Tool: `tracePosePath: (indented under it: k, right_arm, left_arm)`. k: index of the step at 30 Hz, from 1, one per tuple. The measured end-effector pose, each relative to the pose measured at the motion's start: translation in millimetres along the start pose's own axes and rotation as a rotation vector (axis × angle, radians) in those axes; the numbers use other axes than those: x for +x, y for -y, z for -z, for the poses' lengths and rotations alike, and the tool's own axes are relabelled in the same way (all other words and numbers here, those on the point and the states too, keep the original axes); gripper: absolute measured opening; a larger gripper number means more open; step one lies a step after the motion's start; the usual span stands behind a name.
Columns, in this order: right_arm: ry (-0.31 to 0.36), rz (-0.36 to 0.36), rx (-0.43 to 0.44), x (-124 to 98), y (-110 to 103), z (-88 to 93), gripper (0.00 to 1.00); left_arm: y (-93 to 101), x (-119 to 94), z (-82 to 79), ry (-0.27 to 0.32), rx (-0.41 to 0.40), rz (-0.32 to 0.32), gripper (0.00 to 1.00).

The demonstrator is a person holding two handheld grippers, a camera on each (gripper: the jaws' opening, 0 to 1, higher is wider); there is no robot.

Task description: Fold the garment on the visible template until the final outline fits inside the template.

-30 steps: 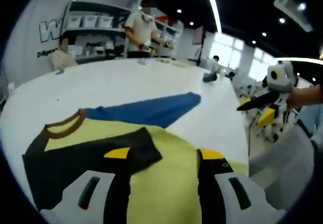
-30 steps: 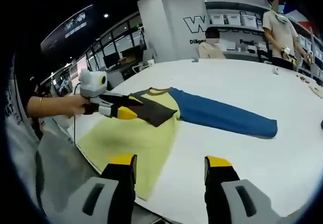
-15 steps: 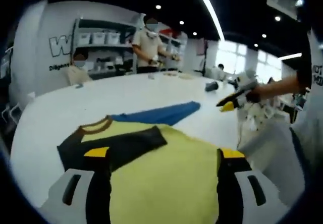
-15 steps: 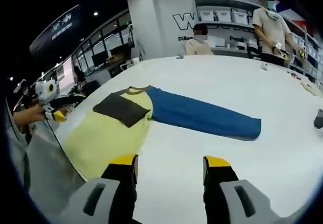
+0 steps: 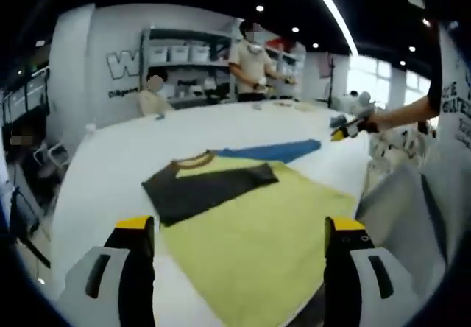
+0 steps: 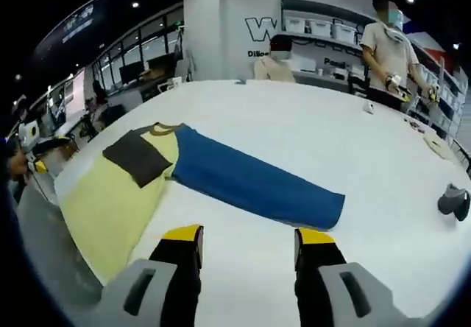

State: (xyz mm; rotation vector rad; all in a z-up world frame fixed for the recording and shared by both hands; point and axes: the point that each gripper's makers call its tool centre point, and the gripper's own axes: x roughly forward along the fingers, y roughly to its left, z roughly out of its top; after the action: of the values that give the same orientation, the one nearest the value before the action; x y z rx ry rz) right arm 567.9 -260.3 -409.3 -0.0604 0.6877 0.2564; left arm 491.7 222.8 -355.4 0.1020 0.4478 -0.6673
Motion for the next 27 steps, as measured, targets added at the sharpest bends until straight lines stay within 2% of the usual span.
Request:
tracePosePath:
  k: [2,4,10,13,17,18,20,23,27]
  right_arm:
    - [0.018,0.032,0.062,7,19,-4.2,0.40]
    - [0.048,0.079,0.158,11,28,-5.8,0.39]
    - [0.019,0.106,0.204,30,54,2.4,0.38]
    - [-0.022,0.114,0.203,38,62,7.4,0.37]
    - [-0.045,0.135,0.203,56,95,10.3,0.36]
    - [-0.039,0.136,0.241,58,99,9.7,0.36]
    - [-0.027,0.107,0.275,61,96,4.9,0.36]
    - [-0.055,0.105,0.257,66,106,7.7,0.36]
    - [-0.061,0.102,0.286,77,115,13.6,0.35]
  left_arm:
    - [-1.0,-5,1.2,-0.001,-0.009,-0.013,0.89]
    - [-3.1,-12,2.3,-0.002,-0.038,-0.041,0.89]
    - [-15.4,-26,3.5,0.016,-0.062,-0.060,0.91]
    - [-16.5,-32,6.0,-0.008,-0.062,-0.056,0.89]
    - [-20.4,-37,7.5,-0.023,-0.068,-0.077,0.89]
    - [-20.3,-37,6.8,-0.026,-0.073,-0.080,0.88]
    - [-17.6,-40,6.3,-0.049,-0.047,-0.072,0.87]
    - [-15.4,-44,4.7,-0.057,-0.034,-0.065,0.87]
    - [-23.7,-49,6.3,-0.066,-0.041,-0.082,0.86]
